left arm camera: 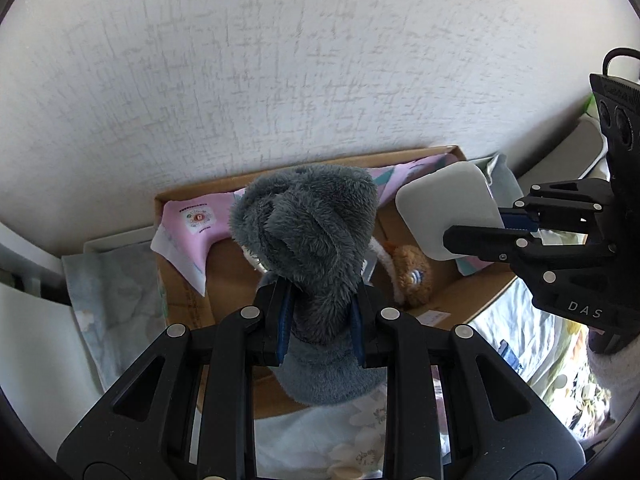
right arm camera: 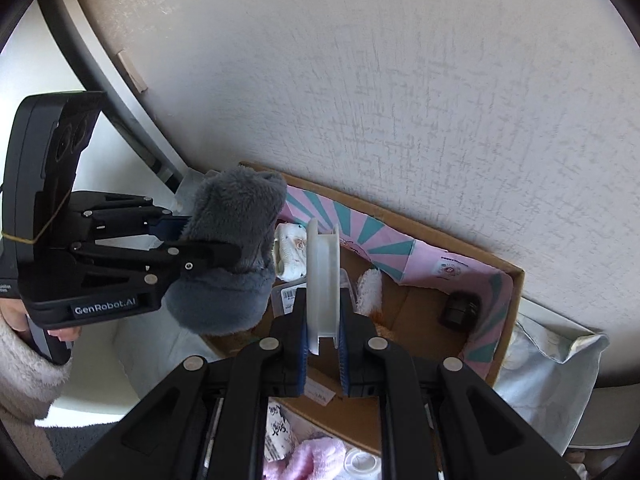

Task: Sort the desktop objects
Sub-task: 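Lift both held items and carry them over the cardboard box, then open both tools to drop the sock and case into the box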

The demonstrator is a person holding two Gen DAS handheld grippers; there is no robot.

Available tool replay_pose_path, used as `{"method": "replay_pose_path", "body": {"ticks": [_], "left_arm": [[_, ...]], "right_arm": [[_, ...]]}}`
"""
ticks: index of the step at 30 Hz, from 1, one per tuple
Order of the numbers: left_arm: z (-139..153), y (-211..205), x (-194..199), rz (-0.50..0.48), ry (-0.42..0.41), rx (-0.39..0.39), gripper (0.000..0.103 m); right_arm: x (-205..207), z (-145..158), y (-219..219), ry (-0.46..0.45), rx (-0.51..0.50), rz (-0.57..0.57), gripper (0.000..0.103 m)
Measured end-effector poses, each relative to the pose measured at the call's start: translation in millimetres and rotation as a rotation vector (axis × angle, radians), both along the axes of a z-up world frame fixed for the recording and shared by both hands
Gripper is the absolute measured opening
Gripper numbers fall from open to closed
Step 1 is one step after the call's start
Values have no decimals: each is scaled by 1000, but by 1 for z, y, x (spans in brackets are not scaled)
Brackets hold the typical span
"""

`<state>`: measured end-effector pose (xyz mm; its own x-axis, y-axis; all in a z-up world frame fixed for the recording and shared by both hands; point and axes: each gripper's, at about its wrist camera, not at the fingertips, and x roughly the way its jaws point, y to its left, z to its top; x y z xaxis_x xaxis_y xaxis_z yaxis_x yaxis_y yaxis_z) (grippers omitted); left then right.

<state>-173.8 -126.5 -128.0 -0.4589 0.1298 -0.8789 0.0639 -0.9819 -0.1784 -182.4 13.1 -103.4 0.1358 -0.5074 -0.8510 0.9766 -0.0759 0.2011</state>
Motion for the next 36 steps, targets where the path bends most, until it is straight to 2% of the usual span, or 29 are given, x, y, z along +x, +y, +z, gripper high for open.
{"method": "replay_pose_path", "body": {"ticks": [9,14,15,17,19,21,29,36], "left_arm": [[-6,-3,-5,-4,-18,-14,21],[-14,-9,-10,28,-55,-44,24],[-16,-10,-11,31,-69,-52,29],[-19,-8,-13,34,-94,-79,49],[-19,-6,-15,44,-85,-116,102],[-14,-6,-13,55,-44,-134,102],[-2,-5,-9,67,-22,-120,103],[19,-1,12,69,42,-154,103]], "right_arm": [[3,-1,-6,21,20,12,11],[-1,-13,-13,15,55,-7,12],[-1,-16,-14,22,65,-10,15],[-3,-20,-15,32,88,-26,29],[-6,-24,-15,37,101,-51,62],[-9,-26,-13,27,97,-64,68],[-8,-17,-5,84,79,-88,68],[-4,-3,10,134,47,-103,68]]}}
